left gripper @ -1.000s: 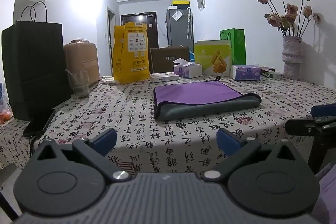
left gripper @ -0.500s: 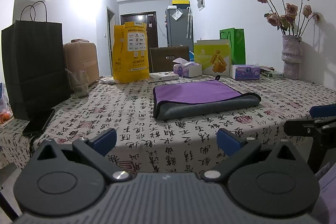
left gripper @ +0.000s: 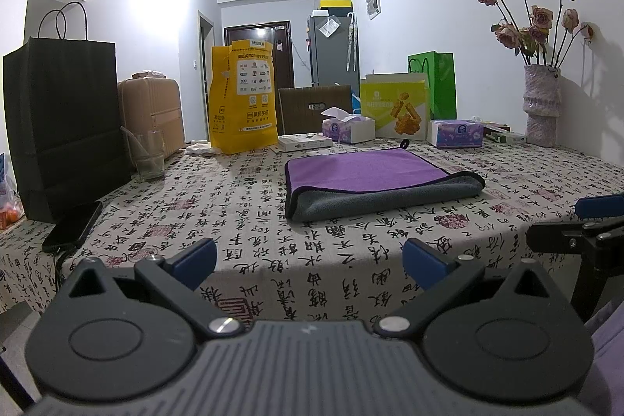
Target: Fold towel
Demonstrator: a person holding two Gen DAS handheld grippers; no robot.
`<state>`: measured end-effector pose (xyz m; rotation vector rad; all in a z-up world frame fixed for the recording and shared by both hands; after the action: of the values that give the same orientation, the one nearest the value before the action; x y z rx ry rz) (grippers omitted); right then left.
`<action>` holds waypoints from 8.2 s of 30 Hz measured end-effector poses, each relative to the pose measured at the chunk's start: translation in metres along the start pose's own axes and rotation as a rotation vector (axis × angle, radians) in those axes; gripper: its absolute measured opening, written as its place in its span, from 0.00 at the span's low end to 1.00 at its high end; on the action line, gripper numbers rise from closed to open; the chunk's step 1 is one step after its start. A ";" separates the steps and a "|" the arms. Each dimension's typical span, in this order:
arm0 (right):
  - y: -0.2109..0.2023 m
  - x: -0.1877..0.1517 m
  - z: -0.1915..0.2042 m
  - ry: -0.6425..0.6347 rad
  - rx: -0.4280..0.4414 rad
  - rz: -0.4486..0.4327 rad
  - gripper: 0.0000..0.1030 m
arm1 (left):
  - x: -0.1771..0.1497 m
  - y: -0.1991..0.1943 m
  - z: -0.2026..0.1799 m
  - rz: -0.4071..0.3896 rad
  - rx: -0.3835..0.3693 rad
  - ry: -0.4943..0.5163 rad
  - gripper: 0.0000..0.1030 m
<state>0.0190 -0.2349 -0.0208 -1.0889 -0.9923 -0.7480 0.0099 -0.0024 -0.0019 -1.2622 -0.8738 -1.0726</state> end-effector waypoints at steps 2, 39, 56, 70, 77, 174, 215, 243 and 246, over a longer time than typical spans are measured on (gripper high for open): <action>0.000 0.000 0.000 0.001 0.000 0.000 1.00 | 0.000 0.000 0.000 0.000 0.001 0.000 1.00; 0.001 -0.002 0.003 0.000 0.011 0.010 1.00 | 0.000 -0.001 0.000 -0.001 0.001 0.002 1.00; 0.001 -0.001 0.001 -0.001 0.015 0.013 1.00 | 0.000 -0.001 0.000 -0.001 0.000 0.002 1.00; 0.000 0.000 0.001 0.001 0.016 0.014 1.00 | -0.002 -0.002 0.002 -0.010 0.004 0.007 1.00; 0.002 0.000 0.002 -0.006 0.018 0.019 1.00 | -0.001 -0.003 0.003 -0.014 0.004 0.011 1.00; 0.280 0.149 -0.140 -0.129 0.065 0.152 0.04 | 0.100 0.291 0.056 0.130 -0.175 0.031 0.05; 0.486 0.191 -0.204 -0.014 0.101 0.298 0.05 | 0.116 0.512 0.076 0.339 -0.214 -0.002 0.14; 0.371 0.239 -0.158 -0.099 -0.041 0.199 1.00 | 0.170 0.384 0.064 0.261 -0.146 0.016 1.00; 0.352 0.237 -0.149 -0.105 -0.032 0.191 1.00 | 0.173 0.363 0.060 0.242 -0.151 0.027 1.00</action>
<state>0.4617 -0.2732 0.0489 -1.2421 -0.9514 -0.5584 0.4104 0.0276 0.0618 -1.4354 -0.6104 -0.9727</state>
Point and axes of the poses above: each gripper's, at about its wrist camera, not at the fingertips, and y roughly the way its jaws point, z to its left, x to its top, the point moved 1 cm from there along y, roughly the way its jaws point, and after that the axes turned 3 degrees about y, right-handed, at the moved point
